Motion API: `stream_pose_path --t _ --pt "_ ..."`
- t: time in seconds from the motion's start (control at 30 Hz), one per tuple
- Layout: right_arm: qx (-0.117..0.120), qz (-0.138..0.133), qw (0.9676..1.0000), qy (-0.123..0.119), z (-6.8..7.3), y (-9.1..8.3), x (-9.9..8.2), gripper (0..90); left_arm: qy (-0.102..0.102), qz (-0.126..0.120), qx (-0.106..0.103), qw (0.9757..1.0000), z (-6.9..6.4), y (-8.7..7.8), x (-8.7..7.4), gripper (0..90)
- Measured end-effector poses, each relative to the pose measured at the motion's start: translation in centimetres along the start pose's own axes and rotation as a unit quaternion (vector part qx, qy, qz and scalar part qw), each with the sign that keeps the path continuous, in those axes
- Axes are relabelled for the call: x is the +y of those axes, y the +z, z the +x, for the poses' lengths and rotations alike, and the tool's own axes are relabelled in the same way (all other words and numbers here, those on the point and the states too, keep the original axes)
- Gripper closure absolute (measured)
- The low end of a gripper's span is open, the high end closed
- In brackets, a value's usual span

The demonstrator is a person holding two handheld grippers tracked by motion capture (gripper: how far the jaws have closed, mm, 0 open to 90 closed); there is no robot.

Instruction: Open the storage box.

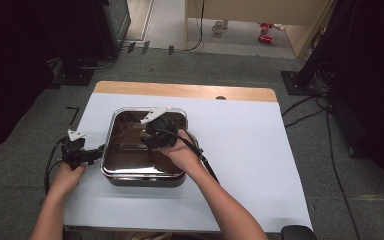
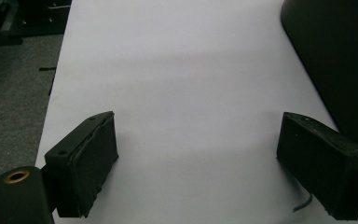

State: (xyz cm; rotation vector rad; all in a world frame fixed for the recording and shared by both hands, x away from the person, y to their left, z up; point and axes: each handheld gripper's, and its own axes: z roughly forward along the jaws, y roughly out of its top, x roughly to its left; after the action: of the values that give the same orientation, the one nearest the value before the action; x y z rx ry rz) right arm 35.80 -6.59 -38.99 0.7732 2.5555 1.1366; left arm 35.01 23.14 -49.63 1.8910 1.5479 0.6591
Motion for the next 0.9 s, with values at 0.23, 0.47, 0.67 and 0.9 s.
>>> stream_pose_path --t 0.23,0.47,0.67,0.9 --pt "0.004 -0.013 0.9999 -0.003 -0.3 -2.0 0.5 58.8 -0.001 -0.001 0.0 1.0 0.0 0.0 0.0 12.1" --pt "0.009 -0.017 0.9997 0.016 -2.1 -4.4 -0.5 58.8 0.0 0.0 0.0 1.0 0.0 0.0 0.0 12.1" --pt "-0.007 -0.017 0.9994 0.028 -3.7 -6.5 -2.0 58.8 0.0 0.0 0.0 1.0 0.0 0.0 0.0 12.1" --pt "-0.035 -0.013 0.998 0.052 -6.2 -8.8 -4.3 58.8 0.0 -0.001 0.0 1.0 0.0 0.0 0.0 12.1"
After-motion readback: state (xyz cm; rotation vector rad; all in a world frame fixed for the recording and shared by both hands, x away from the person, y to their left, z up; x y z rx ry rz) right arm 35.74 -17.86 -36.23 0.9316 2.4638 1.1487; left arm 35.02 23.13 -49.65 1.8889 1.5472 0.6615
